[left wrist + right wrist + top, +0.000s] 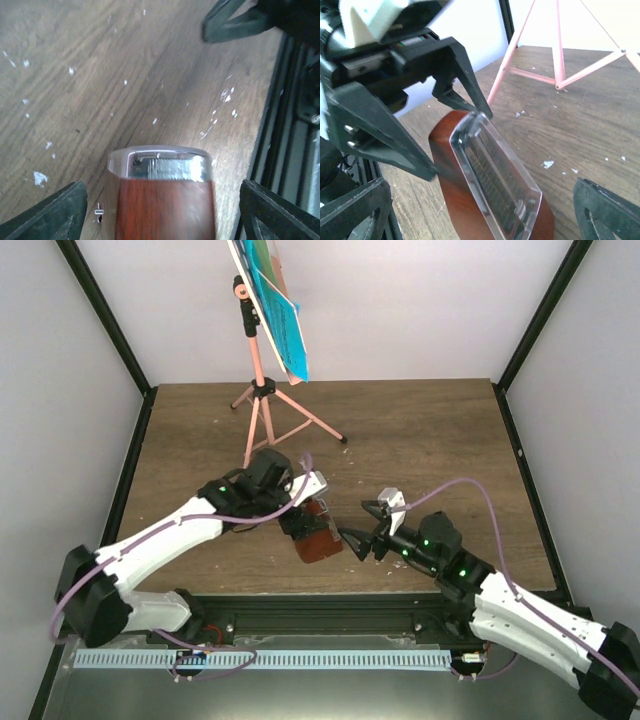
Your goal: Pack up the instrument practice props
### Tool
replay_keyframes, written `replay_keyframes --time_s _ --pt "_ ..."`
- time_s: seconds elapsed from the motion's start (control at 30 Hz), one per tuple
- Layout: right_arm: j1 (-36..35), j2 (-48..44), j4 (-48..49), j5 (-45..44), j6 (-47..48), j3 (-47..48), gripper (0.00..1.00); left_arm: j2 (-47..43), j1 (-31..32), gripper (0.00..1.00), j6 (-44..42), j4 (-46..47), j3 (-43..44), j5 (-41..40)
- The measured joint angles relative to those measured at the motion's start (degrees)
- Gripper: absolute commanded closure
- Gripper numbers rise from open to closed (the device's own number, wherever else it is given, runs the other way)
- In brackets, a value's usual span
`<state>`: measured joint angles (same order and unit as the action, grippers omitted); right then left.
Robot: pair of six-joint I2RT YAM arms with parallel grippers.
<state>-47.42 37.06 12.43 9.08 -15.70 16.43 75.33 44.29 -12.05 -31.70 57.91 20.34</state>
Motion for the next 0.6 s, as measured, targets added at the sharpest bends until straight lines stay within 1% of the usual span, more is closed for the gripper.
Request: replay_keyframes --time_s 0.1,0.17,0.27,0.4,0.47,0.5,0.6 --pt "4.4 2.7 0.2 6.3 1.0 2.8 0.00 -5.3 -2.3 0.11 1.4 2.0 -1.2 3.4" --pt "7.8 5.4 0.5 11.0 1.7 4.6 0.00 -9.5 -6.7 0.09 3.0 4.3 -2.0 6.8" --pt "12.3 11.4 1.4 19.6 2.5 8.5 0.00 -14.1 -14.2 0.09 5.7 7.9 -2.9 8.5" --pt "14.0 21.6 1.7 30.2 4.8 16.6 0.00 -16.5 -22.8 0.09 9.1 10.8 -3.2 7.5" --pt "14.1 26.9 1.4 34.8 6.3 21.0 0.00 -16.5 -26.3 0.09 10.9 11.7 -3.5 5.1" --pt "14.1 29.9 1.2 37.1 7.2 23.3 0.00 -16.5 -27.5 0.09 11.8 11.9 -3.9 3.3" --pt "14.2 37.4 1.0 42.5 9.1 27.4 0.00 -16.5 -27.7 0.09 12.3 12.0 -4.3 1.7"
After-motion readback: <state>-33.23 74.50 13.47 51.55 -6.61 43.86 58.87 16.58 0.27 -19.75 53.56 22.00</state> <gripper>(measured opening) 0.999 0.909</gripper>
